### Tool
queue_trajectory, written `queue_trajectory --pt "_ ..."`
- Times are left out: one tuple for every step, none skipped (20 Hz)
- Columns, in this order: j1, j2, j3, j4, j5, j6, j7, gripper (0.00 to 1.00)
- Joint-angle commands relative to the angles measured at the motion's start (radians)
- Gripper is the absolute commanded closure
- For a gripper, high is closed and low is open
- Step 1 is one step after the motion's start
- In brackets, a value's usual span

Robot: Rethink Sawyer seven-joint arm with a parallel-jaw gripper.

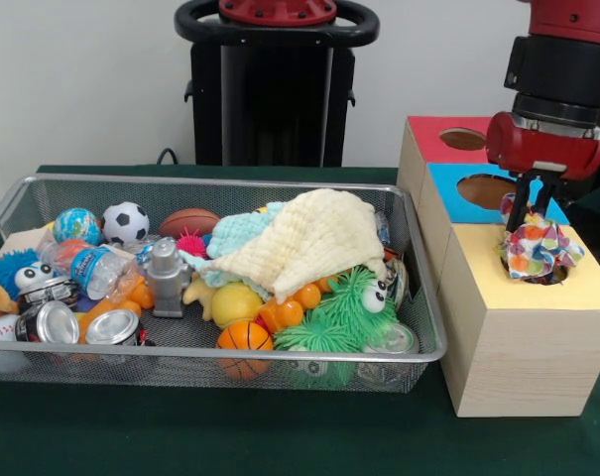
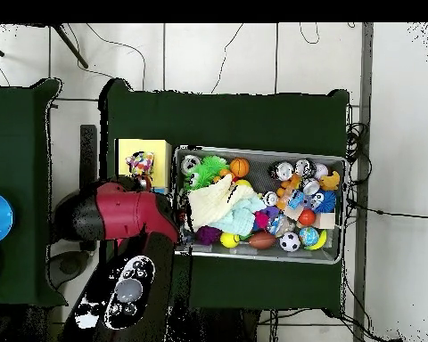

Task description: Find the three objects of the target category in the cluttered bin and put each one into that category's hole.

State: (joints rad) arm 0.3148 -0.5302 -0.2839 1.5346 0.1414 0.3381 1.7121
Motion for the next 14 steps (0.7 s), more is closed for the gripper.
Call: queue_trajectory --pt "-0.010 0.085 0.043 0.108 -0.017 -0.040 0.199 1.00" --pt "-0.008 0.089 0.042 0.108 -0.019 -0.058 0.200 1.00" --pt "-0.005 0.093 0.040 0.108 -0.021 -0.074 0.203 1.00" --pt "-0.002 0.097 0.038 0.108 -0.023 -0.091 0.206 1.00" --pt "0.001 0.100 0.036 0.108 -0.023 -0.099 0.208 1.00" --pt "0.006 0.103 0.030 0.108 -0.023 -0.106 0.213 1.00" --pt "0.010 0.105 0.026 0.109 -0.022 -0.114 0.215 1.00" --pt "0.012 0.109 0.025 0.105 -0.020 -0.117 0.216 1.00" --pt "0.013 0.111 0.024 0.105 -0.019 -0.122 0.215 1.00" --pt "0.015 0.112 0.023 0.105 -0.017 -0.125 0.215 1.00" --pt "0.016 0.114 0.023 0.104 -0.015 -0.128 0.214 1.00" --pt "0.017 0.115 0.024 0.108 -0.013 -0.133 0.214 1.00" --pt "0.019 0.115 0.024 0.108 -0.011 -0.135 0.213 1.00" --pt "0.020 0.117 0.023 0.108 -0.008 -0.137 0.213 1.00"
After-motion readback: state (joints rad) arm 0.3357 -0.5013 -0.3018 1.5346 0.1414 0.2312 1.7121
